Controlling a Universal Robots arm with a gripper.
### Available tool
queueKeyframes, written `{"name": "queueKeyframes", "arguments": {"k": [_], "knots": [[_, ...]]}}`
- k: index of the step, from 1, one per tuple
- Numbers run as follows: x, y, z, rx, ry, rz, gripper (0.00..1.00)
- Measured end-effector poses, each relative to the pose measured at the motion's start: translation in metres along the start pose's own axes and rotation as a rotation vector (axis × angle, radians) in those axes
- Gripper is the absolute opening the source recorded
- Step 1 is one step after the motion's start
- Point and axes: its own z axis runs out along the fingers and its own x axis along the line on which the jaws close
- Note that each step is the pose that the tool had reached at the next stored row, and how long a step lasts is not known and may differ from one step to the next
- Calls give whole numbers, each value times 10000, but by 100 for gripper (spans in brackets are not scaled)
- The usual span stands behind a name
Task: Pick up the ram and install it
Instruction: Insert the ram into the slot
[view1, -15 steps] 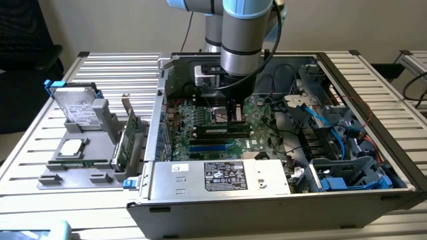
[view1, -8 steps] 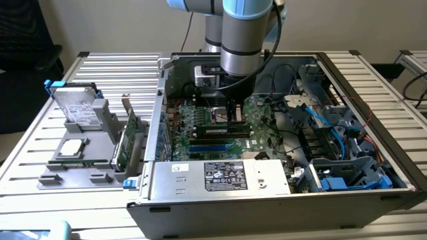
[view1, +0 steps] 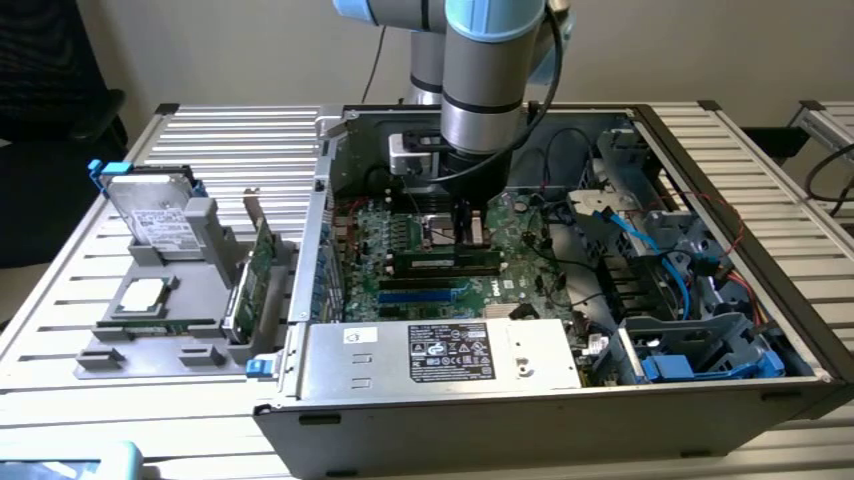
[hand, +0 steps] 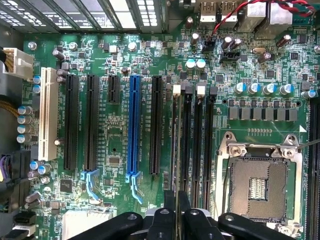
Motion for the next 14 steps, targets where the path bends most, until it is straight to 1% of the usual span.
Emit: {"name": "queueKeyframes", "arguments": {"k": [7, 9, 10, 11, 14], "knots": [[0, 0, 4, 1, 0, -1, 14], [0, 0, 4, 0, 0, 0, 16], [0, 0, 4, 0, -1, -1, 22], [0, 0, 2, 0, -2, 0, 22], [3, 0, -50, -1, 0, 0, 22]]}}
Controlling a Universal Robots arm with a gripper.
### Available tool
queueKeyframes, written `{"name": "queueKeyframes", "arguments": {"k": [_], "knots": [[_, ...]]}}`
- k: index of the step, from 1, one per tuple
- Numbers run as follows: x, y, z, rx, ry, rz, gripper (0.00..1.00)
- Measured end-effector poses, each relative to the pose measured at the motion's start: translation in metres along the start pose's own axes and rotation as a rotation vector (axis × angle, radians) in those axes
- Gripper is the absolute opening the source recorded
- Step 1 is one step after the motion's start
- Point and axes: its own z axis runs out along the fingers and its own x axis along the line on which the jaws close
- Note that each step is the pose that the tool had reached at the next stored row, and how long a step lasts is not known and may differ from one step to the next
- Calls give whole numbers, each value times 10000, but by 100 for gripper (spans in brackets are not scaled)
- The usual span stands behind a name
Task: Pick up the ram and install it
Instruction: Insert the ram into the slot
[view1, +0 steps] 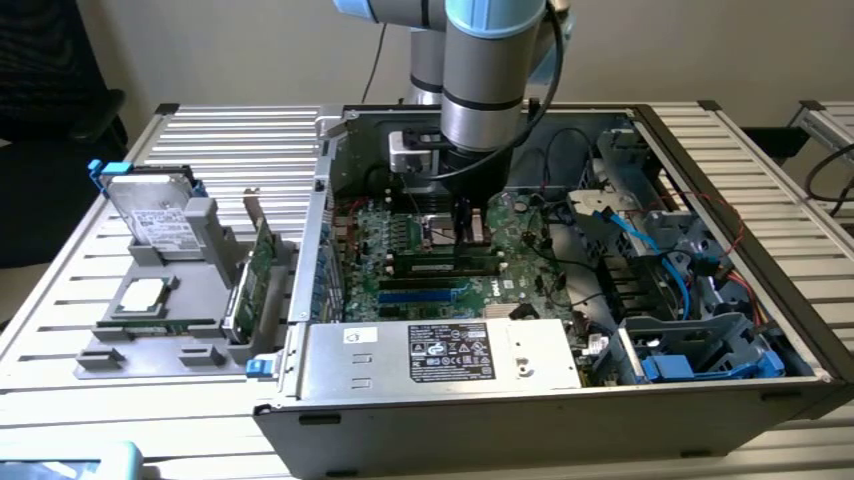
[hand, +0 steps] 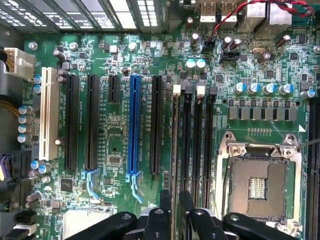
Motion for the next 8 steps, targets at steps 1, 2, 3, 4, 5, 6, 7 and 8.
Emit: {"name": "queueKeyframes", "arguments": {"k": [1, 2, 3, 4, 5, 6, 7, 8], "knots": [[1, 0, -23, 0, 0, 0, 22], [3, 0, -44, 1, -1, 0, 22], [4, 0, -67, 1, -1, 0, 22], [6, 0, -91, 0, 0, 0, 22], [7, 0, -106, 0, 0, 1, 22], [7, 0, -109, 0, -2, 0, 22], [7, 0, -108, 1, -7, 0, 22], [7, 0, -108, 1, -8, 0, 22]]}}
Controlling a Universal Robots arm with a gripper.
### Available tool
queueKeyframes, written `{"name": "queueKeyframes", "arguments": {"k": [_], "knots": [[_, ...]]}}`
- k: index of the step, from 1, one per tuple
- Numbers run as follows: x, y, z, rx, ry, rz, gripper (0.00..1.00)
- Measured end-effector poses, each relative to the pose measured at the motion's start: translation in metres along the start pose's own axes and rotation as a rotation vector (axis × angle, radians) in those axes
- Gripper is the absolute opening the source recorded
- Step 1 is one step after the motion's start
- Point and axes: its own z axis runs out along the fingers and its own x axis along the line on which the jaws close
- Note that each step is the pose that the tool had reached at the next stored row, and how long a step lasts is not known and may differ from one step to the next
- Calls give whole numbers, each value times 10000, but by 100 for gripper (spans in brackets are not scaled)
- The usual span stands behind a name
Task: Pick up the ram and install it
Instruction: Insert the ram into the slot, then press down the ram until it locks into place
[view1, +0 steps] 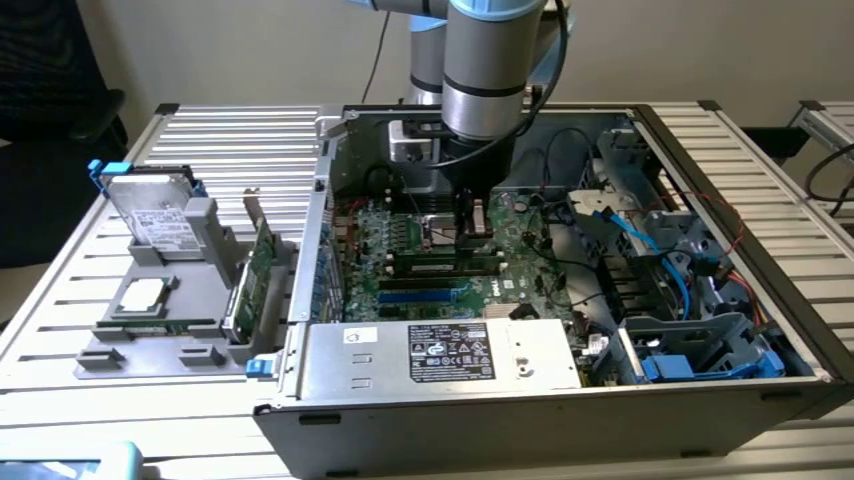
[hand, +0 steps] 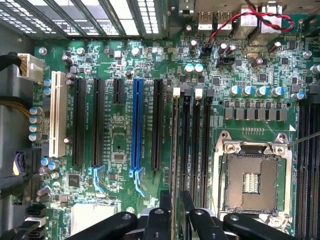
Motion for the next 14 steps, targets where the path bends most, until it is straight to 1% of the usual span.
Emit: {"name": "queueKeyframes", "arguments": {"k": [4, 8, 14], "knots": [[1, -15, -1, -3, -3, -1, 22], [2, -70, -4, -29, -1, -11, 22], [2, -70, -4, -30, -2, -10, 22]]}}
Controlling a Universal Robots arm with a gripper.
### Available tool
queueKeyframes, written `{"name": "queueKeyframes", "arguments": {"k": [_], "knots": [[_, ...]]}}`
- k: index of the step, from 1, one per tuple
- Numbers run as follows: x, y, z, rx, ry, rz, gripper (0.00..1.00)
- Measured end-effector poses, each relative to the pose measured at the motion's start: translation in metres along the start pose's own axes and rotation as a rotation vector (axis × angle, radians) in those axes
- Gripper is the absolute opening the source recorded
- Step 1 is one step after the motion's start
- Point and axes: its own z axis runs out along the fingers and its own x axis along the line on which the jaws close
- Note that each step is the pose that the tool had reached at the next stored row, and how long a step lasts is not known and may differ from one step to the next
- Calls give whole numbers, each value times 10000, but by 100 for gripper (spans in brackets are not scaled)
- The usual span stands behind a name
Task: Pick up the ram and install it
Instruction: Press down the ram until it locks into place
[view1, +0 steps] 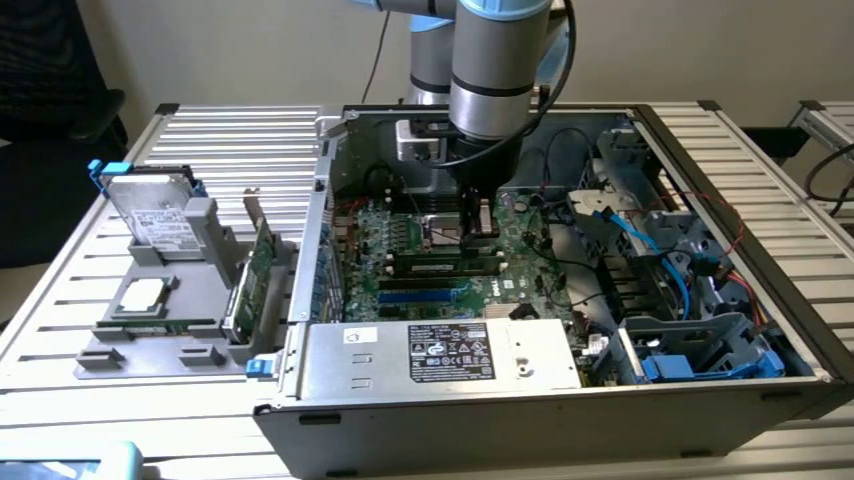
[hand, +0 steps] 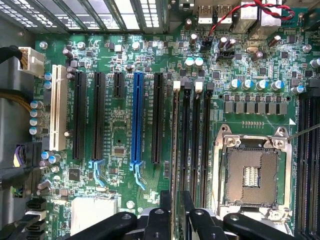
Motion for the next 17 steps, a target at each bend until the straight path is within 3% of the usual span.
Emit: {"name": "queueKeyframes", "arguments": {"k": [3, 5, 7, 12, 17], "knots": [[0, 0, 0, 0, 0, 0, 21], [0, 0, 0, 0, 0, 0, 11], [0, -8, 0, 0, 0, -2, 11], [6, -141, -1, 0, 0, -1, 11], [7, -149, 9, 15, -1, 98, 11]]}}
